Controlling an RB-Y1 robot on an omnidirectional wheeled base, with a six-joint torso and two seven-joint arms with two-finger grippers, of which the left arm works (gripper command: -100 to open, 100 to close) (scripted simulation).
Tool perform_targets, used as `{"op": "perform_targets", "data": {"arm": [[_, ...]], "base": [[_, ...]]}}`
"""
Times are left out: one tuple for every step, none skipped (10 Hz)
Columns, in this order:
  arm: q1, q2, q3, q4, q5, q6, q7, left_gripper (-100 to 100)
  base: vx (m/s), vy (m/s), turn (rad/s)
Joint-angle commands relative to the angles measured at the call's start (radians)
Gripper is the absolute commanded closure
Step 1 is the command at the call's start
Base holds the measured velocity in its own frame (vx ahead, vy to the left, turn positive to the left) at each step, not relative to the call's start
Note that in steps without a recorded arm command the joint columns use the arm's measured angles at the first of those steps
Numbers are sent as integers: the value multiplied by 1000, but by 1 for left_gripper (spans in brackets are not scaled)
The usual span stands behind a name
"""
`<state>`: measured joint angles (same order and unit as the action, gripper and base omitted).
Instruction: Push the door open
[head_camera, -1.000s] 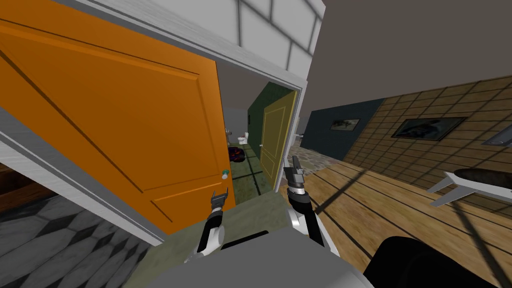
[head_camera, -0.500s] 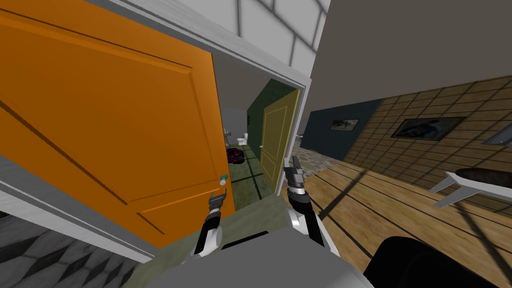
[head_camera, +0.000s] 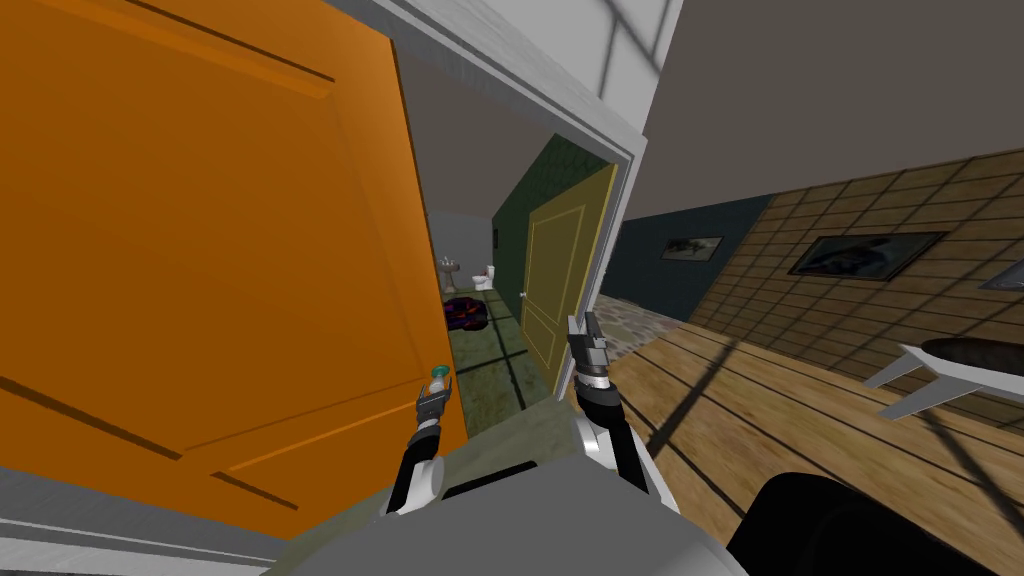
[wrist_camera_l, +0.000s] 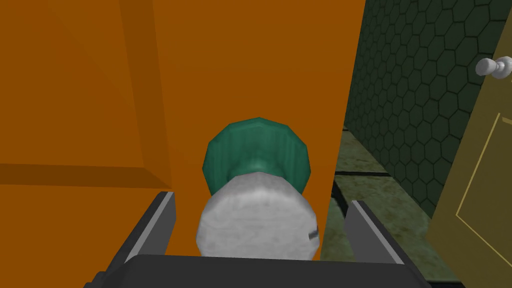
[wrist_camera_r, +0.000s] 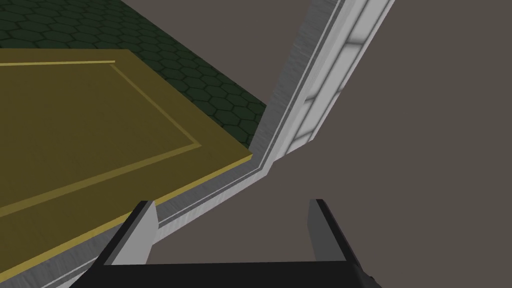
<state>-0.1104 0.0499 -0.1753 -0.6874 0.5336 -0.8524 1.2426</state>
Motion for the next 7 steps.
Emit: {"op": "perform_targets", "data": {"arm": [[0, 0, 0, 0, 0, 0, 0, -100], [0, 0, 0, 0, 0, 0, 0, 100], [0, 0, 0, 0, 0, 0, 0, 100], [0, 0, 0, 0, 0, 0, 0, 100], [0, 0, 0, 0, 0, 0, 0, 100], [0, 0, 0, 0, 0, 0, 0, 100], [0, 0, 0, 0, 0, 0, 0, 100]], "base": [[92, 21, -8], [-13, -3, 15], [-28, -4, -8], [-14, -1, -12], [0, 0, 0], [0, 0, 0], [0, 0, 0]]}}
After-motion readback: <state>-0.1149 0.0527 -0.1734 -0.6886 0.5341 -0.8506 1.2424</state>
